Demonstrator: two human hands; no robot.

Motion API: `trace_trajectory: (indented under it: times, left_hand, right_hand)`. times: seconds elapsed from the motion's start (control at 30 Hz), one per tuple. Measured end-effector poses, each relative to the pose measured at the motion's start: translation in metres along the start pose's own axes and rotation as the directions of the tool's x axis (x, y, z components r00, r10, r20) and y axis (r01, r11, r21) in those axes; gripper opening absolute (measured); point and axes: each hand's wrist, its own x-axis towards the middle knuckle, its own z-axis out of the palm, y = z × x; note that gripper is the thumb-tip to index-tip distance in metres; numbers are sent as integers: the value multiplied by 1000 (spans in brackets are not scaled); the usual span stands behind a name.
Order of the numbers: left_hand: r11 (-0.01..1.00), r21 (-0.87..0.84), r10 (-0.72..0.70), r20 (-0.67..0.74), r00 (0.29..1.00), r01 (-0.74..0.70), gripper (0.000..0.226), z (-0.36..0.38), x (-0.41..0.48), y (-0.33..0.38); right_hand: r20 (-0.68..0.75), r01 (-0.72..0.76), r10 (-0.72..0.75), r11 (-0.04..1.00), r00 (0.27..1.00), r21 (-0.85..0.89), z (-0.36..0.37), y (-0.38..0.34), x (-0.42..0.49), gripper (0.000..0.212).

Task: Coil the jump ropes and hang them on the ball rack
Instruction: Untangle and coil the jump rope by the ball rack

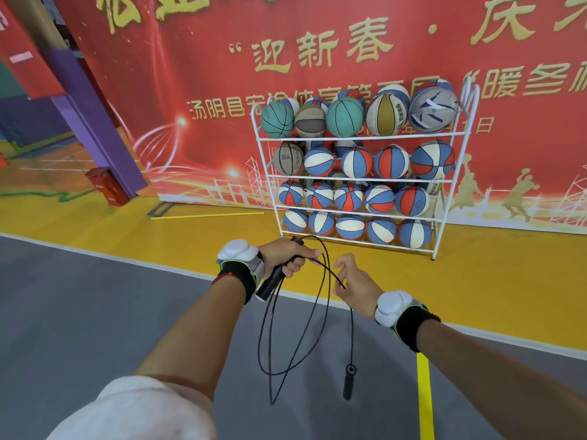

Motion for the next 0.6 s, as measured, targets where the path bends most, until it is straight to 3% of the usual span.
trace_trajectory:
  times: [0.13, 0.3, 0.43, 0.6]
  left_hand:
    - [991, -131, 30, -11, 999, -32, 33, -22, -6, -5]
    - [989, -150, 11, -40, 999, -17, 41, -36, -9, -18]
    - [987, -152, -36, 51, 998, 44, 45, -33, -11, -22]
    - [989, -149, 11, 145, 989, 10, 58, -28, -8, -20]
  right_hand:
    - [111, -108, 99, 991, 989, 80, 11, 30, -6, 6]
    - [208, -177, 180, 984, 961, -35, 9, 39, -1, 20]
    - [166, -151, 176, 977, 970, -152, -4, 29, 15, 25]
    - [128, -96, 150, 929, 980, -356, -17, 16, 32, 26]
